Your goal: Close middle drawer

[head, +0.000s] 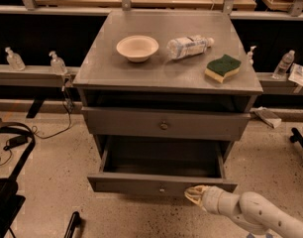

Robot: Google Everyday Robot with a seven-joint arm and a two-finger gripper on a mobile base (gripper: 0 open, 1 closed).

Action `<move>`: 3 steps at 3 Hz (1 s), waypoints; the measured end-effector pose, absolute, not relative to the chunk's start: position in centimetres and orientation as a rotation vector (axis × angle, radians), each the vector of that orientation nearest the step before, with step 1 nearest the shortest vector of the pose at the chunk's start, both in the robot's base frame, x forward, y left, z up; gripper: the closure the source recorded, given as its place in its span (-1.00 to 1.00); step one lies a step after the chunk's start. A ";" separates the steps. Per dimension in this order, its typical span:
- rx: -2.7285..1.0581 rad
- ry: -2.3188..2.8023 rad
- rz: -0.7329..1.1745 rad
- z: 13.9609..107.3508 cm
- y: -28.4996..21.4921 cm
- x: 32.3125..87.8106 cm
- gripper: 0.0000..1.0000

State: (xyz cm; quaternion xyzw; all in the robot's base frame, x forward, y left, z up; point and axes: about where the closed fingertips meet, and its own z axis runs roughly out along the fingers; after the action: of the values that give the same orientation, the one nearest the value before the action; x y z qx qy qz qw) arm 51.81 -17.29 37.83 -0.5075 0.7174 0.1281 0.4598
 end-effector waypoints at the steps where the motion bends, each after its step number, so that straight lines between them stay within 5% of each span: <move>1: -1.288 1.735 0.273 37.6 -15.5 52.4 1.00; 3: -1.313 1.719 0.121 37.6 -11.9 54.7 1.00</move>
Offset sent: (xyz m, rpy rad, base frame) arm 0.0286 0.0603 -0.0024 -0.1632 -0.1404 -0.0368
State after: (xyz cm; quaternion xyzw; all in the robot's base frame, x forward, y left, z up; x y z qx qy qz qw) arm 54.74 -11.91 37.57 -0.5354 0.7011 0.0493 0.4683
